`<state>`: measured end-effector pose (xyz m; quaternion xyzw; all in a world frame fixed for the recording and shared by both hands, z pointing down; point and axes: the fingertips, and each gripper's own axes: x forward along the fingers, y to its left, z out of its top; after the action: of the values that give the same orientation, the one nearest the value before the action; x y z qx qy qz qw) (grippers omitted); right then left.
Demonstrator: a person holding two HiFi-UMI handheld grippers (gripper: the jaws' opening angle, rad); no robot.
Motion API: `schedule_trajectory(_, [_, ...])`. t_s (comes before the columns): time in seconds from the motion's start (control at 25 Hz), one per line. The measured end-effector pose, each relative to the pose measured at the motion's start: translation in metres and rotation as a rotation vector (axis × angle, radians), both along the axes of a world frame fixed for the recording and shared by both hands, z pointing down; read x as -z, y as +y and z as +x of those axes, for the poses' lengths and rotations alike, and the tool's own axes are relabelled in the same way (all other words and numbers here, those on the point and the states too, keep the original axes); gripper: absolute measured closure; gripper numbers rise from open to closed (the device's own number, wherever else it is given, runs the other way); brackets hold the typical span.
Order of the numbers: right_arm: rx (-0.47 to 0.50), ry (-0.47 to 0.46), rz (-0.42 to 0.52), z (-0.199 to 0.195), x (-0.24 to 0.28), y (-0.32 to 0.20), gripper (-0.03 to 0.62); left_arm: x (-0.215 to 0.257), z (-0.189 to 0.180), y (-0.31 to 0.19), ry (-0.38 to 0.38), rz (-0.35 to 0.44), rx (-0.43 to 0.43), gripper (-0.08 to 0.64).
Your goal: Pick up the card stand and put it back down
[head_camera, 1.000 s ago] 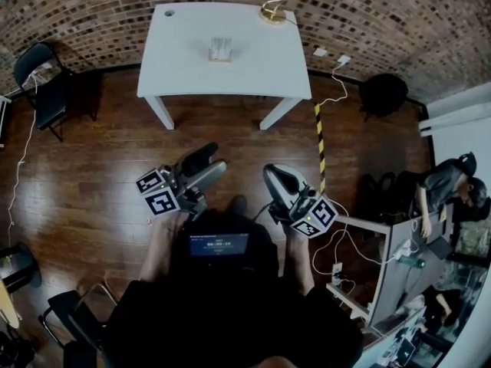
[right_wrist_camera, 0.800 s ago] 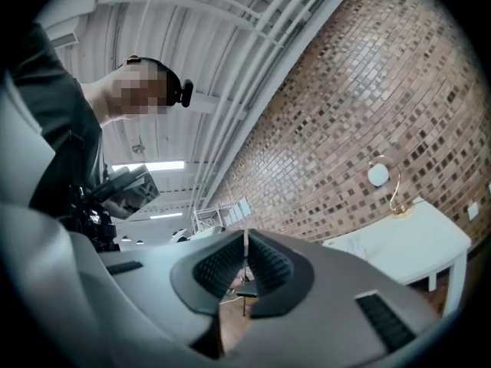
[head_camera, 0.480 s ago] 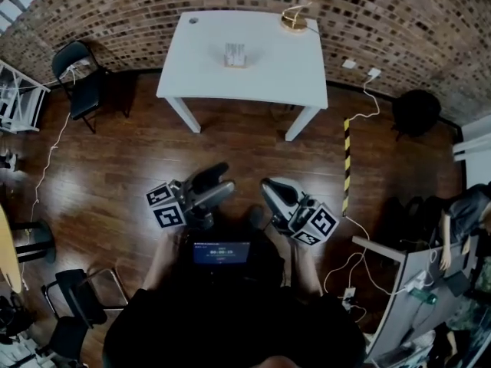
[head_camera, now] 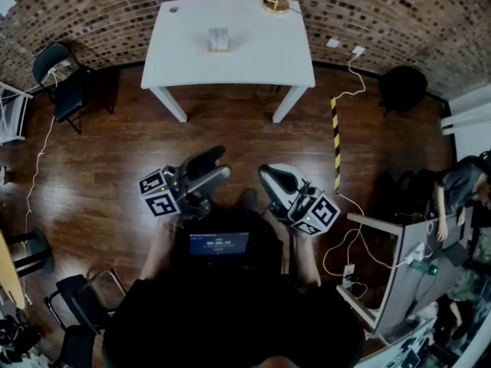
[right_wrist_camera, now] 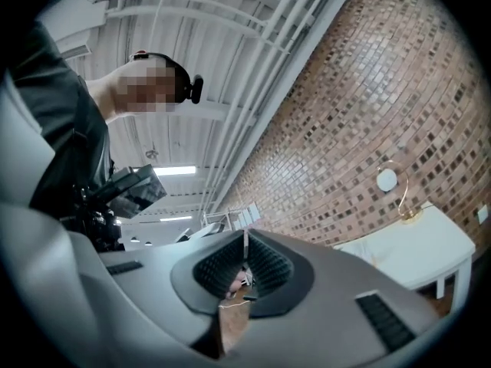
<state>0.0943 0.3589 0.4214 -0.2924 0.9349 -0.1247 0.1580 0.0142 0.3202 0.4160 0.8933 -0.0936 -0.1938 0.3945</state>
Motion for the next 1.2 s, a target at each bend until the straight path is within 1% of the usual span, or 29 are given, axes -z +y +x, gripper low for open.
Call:
schedule_trajectory(0.08, [-0.011,0.015,-0.008,-0.011,0.0,0.001,0.572,0.001,-0.009,-0.001,0.025,0.002,-0.005,0.305])
schedule_trajectory(0.2, [-0.003,0.044,-0.011,-0.035,0.004,-0.001,0.572,0.001,-0.027,-0.005,0.061,0.002,-0.004,0.305])
schedule_trajectory(0.36, [0.018,0.095,-0.004,-0.07,0.01,-0.005,0.572,0.004,-0.053,-0.01,0.103,0.005,0.012,0.305])
schedule_trajectory(0.52, [0.041,0.125,-0.002,-0.092,0.014,-0.013,0.572,0.006,-0.072,-0.016,0.132,0.004,0.034,0.305])
schedule_trajectory(0.72, [0.07,0.144,-0.012,-0.108,0.016,-0.022,0.572,0.001,-0.093,-0.025,0.157,-0.008,0.075,0.305])
schedule_trajectory(0.84, [0.091,0.158,-0.026,-0.113,0.012,-0.024,0.572,-0.001,-0.099,-0.029,0.162,-0.01,0.088,0.305])
schedule_trajectory(1.2, [0.102,0.159,0.004,-0.118,0.018,-0.032,0.574,0.001,-0.091,-0.033,0.153,0.004,0.072,0.305])
